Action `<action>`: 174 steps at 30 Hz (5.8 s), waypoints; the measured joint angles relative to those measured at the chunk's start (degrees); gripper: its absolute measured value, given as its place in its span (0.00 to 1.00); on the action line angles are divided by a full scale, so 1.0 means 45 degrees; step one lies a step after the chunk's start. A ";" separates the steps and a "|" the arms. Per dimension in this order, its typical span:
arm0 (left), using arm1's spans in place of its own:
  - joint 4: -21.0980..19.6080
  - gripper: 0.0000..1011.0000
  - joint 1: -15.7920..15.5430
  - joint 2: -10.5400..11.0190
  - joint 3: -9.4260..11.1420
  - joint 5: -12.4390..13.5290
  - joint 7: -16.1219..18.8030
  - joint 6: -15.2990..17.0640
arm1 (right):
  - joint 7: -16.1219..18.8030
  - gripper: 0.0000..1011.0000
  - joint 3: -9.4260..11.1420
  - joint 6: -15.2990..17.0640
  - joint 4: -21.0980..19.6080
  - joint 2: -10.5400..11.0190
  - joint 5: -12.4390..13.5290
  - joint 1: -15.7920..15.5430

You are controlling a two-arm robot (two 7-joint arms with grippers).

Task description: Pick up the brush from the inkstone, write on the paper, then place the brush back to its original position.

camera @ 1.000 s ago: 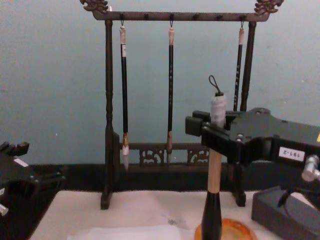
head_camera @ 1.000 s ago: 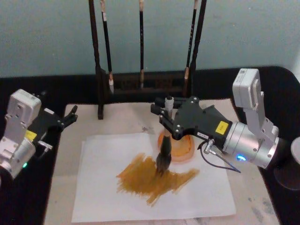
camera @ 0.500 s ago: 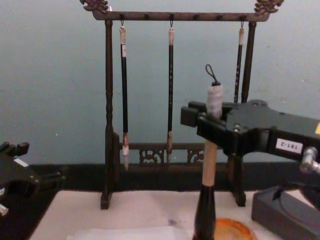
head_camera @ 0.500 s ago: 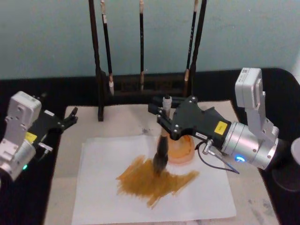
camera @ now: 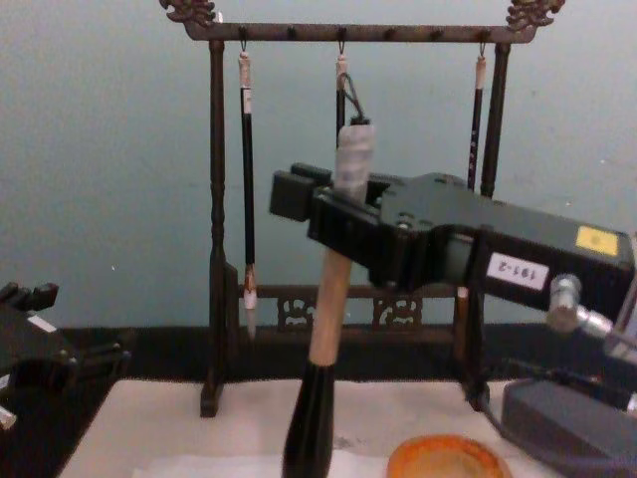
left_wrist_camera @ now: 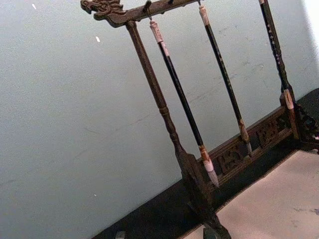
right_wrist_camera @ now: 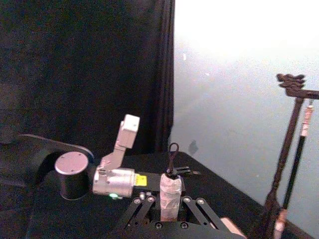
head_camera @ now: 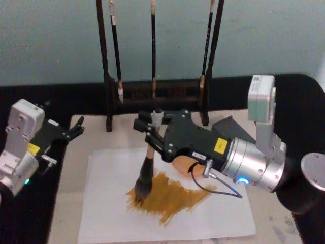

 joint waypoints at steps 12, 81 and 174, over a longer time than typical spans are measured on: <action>0.0000 1.00 0.0000 0.0000 0.0000 0.0000 0.0000 0.0000 | -0.0193 0.15 -0.0273 0.0210 0.0237 0.0110 -0.0145 -0.0088; -0.0001 1.00 0.0000 0.0000 -0.0001 0.0000 0.0000 0.0000 | -0.0591 0.15 0.0939 0.0013 -0.0151 0.0535 0.0093 -0.0282; 0.0000 1.00 0.0000 0.0000 0.0000 0.0000 0.0000 0.0000 | -0.4985 0.15 0.3456 0.3850 0.6474 -0.1092 1.0970 0.1048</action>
